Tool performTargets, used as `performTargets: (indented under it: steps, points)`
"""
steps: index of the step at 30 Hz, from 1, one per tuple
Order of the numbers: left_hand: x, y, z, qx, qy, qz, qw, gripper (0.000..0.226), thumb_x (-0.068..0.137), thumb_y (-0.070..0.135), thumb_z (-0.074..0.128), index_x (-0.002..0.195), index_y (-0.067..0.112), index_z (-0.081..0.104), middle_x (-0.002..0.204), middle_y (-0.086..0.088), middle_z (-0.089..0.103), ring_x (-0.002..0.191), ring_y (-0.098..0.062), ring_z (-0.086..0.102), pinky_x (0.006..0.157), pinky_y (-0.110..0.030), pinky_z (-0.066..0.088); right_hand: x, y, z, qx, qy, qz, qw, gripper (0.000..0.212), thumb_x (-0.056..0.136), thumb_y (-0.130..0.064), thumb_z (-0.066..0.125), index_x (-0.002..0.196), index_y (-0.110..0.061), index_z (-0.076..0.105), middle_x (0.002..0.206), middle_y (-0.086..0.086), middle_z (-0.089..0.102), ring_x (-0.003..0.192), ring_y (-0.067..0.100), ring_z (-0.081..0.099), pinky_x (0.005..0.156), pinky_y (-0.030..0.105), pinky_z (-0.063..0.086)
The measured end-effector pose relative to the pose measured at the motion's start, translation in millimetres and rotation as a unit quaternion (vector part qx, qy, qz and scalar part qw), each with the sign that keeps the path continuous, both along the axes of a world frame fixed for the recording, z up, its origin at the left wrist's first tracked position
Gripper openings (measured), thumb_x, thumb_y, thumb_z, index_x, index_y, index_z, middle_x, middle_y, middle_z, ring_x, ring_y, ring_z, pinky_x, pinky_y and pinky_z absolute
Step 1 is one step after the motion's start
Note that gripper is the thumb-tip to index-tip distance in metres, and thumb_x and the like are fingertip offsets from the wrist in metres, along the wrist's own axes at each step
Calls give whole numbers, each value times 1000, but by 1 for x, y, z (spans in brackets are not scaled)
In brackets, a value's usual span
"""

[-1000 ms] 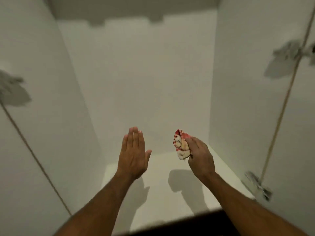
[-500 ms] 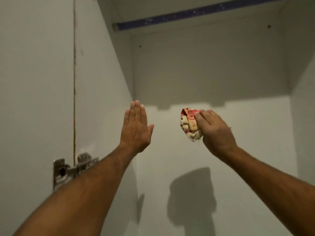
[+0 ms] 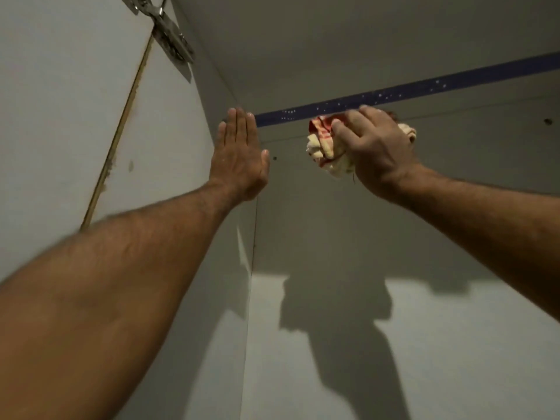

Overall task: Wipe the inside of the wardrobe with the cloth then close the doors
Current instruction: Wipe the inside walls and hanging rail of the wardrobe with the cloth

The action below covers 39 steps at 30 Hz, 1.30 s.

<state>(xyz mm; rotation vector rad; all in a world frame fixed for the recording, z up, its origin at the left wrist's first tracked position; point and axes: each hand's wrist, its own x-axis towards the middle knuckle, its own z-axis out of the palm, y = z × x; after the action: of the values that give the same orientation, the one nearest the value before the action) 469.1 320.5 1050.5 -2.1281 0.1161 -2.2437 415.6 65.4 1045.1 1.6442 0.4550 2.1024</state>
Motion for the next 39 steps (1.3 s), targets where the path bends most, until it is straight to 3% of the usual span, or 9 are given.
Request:
performTargets:
  steps: [11,15,19,21,24,27,30,35,39]
  points:
    - [17,0,50,30,24,-52,998,69,98,32,37,155,10,5,166,-10,0,152,-23,-4,121,-36,-5,-9,61,67,11,-35,19,999,43,89,-17,63,128,-3,52,122,26,54,106,46,53,73,52,51]
    - [25,5,52,44,-19,-87,995,69,94,28,43,155,11,14,165,-10,11,151,-24,3,123,-39,1,10,86,81,46,61,-25,997,42,93,-13,58,133,-8,47,121,20,53,107,40,56,84,49,53]
    - [34,6,53,55,-44,-95,993,73,93,28,45,155,12,10,165,-9,11,151,-23,2,122,-37,0,32,103,76,67,101,-33,992,23,100,-4,43,113,3,61,80,13,56,67,25,53,64,36,48]
    - [38,8,53,61,-53,-106,991,73,94,29,45,156,13,10,165,-8,9,151,-22,0,121,-36,-2,44,107,70,72,108,-15,991,25,99,-3,44,119,2,59,87,15,58,61,22,48,63,33,43]
    - [43,11,55,67,-65,-107,990,73,93,29,45,155,12,10,165,-9,8,152,-23,-1,120,-36,-3,51,99,64,74,124,-16,989,39,96,-2,45,135,-6,48,115,16,59,84,27,57,75,34,46]
    - [46,12,55,73,-75,-118,987,73,91,25,46,155,11,13,165,-11,10,152,-25,2,123,-43,5,57,77,69,-10,-34,-89,995,69,91,-6,42,153,-24,17,151,11,32,130,39,37,113,56,25]
    - [47,9,53,79,-95,-125,984,72,89,21,48,153,8,16,163,-14,13,151,-27,5,123,-43,5,56,59,77,-51,-89,-126,987,57,99,-12,27,154,-21,13,152,15,33,128,42,38,109,61,25]
    - [56,2,53,59,-119,-134,982,74,88,19,48,154,8,15,164,-14,9,152,-27,1,122,-40,-2,66,95,85,103,-65,-51,991,64,93,-27,58,148,-22,26,140,14,46,119,44,45,105,62,31]
    - [54,1,51,59,-115,-122,984,75,89,19,48,154,6,13,164,-15,8,152,-28,1,122,-40,-1,72,79,75,8,-112,-98,989,59,98,-15,33,153,-24,12,149,18,37,127,48,39,108,65,26]
